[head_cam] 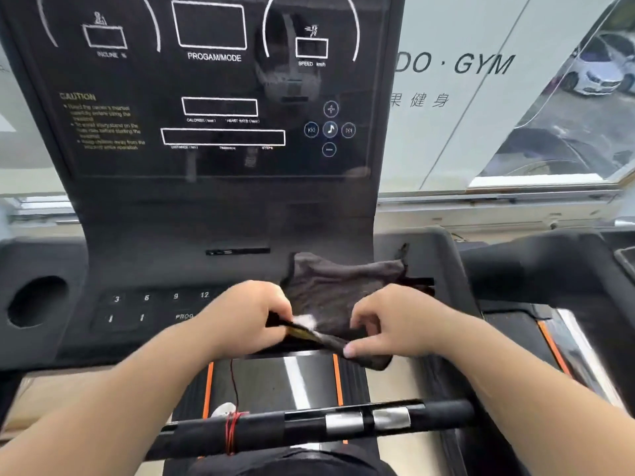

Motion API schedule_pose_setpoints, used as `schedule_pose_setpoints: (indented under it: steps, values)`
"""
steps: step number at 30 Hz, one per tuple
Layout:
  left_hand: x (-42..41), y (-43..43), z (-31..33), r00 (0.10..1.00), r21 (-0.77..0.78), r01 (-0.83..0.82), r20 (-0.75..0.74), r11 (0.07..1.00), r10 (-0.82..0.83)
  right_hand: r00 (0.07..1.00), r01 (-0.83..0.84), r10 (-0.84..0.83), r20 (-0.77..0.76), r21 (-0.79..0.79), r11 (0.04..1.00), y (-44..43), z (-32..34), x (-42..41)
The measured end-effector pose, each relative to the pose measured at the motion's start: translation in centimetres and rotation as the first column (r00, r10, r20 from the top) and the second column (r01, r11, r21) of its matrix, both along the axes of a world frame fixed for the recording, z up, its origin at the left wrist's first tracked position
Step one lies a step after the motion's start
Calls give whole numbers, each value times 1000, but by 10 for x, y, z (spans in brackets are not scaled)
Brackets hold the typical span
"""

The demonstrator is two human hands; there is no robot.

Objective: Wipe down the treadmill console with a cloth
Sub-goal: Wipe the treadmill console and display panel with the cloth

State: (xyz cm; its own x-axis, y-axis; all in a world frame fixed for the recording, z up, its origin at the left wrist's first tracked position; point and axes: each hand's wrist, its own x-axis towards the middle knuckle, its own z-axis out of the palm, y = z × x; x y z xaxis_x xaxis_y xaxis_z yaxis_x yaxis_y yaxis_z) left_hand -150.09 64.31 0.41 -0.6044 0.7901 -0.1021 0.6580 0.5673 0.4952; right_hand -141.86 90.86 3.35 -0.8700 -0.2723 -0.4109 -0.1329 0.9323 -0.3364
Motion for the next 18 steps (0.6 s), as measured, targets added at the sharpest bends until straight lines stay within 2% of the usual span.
schedule_pose_setpoints:
  steps: [2, 4, 6, 7, 10, 12, 13, 15, 18]
  values:
    - [7, -1, -15, 998, -19, 47, -52, 999, -48, 972, 154, -157, -175, -28, 988, -11, -19, -1]
    - [8, -1, -20, 993, -20, 59, -98, 998, -61, 868, 290, -309, -388, -107, 951, -22, -37, -2]
    - [7, 0, -19, 991, -18, 66, -114, 998, -68, 774, 332, -373, -512, -175, 927, -32, -53, -4]
    - [7, 0, -17, 992, -6, 69, -107, 998, -69, 755, 336, -371, -540, -168, 927, -37, -58, -5]
    - [7, -4, -12, 996, 56, 30, -86, 998, -25, 778, 331, -299, -552, -45, 943, -48, -73, -3]
    - [2, -12, -9, 989, 98, -83, -111, 992, 93, 834, 338, -271, -481, 56, 940, -48, -82, -1]
    - [-1, -18, -9, 976, 121, -149, -144, 981, 166, 856, 373, -308, -415, 85, 924, -45, -84, -2]
    - [-8, -31, -11, 921, 147, -298, -213, 943, 325, 857, 463, -408, -316, 119, 879, -39, -86, -12]
    - [-17, -56, -16, 821, 126, -492, -264, 861, 507, 839, 494, -420, -347, 159, 855, -45, -84, -34]
